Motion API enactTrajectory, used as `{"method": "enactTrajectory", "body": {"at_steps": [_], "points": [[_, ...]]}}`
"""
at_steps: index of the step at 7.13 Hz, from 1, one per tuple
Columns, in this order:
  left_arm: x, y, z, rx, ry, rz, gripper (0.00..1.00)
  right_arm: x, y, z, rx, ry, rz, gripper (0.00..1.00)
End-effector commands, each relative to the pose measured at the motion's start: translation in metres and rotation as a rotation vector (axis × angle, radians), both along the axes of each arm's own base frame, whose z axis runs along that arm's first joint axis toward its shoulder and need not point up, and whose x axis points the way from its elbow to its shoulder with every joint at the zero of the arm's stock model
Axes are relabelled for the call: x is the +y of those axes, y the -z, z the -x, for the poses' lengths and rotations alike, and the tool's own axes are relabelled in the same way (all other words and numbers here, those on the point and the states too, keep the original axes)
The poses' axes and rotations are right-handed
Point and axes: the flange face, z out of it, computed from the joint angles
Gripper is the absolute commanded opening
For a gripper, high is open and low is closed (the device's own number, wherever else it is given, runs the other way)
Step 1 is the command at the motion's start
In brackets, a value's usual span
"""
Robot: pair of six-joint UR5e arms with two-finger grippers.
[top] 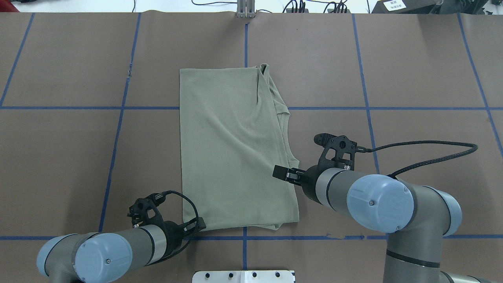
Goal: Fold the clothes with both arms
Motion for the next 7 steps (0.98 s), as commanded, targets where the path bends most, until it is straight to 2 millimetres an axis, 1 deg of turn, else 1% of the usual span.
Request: {"method": "enactTrajectory", "body": {"at_steps": [1, 2, 3, 4, 5, 6, 7], "points": [[0.000, 0.001, 0.000, 0.002, 0.002, -0.001, 0.00, -0.003, -0.006, 0.003, 0.012, -0.031, 0.004, 1.00], [-0.001, 0.003, 0.001, 0.005, 0.002, -0.003, 0.00, -0.001, -0.009, 0.013, -0.001, -0.099, 0.077, 0.98], [-0.003, 0.005, 0.003, 0.009, 0.005, -0.005, 0.00, 0.003, -0.008, 0.025, 0.021, -0.132, 0.159, 0.95], [-0.003, 0.011, 0.005, 0.021, 0.005, -0.005, 0.00, 0.007, 0.001, 0.040, 0.027, -0.160, 0.225, 0.94], [-0.003, 0.015, 0.005, 0.030, 0.007, -0.007, 0.00, 0.024, -0.002, 0.053, 0.048, -0.143, 0.248, 0.94], [-0.004, 0.016, 0.006, 0.034, 0.008, -0.007, 0.00, 0.035, -0.010, 0.068, 0.062, -0.141, 0.272, 0.94], [-0.005, 0.019, 0.007, 0.038, 0.010, -0.008, 0.00, 0.035, -0.020, 0.093, 0.098, -0.145, 0.277, 0.94]]}}
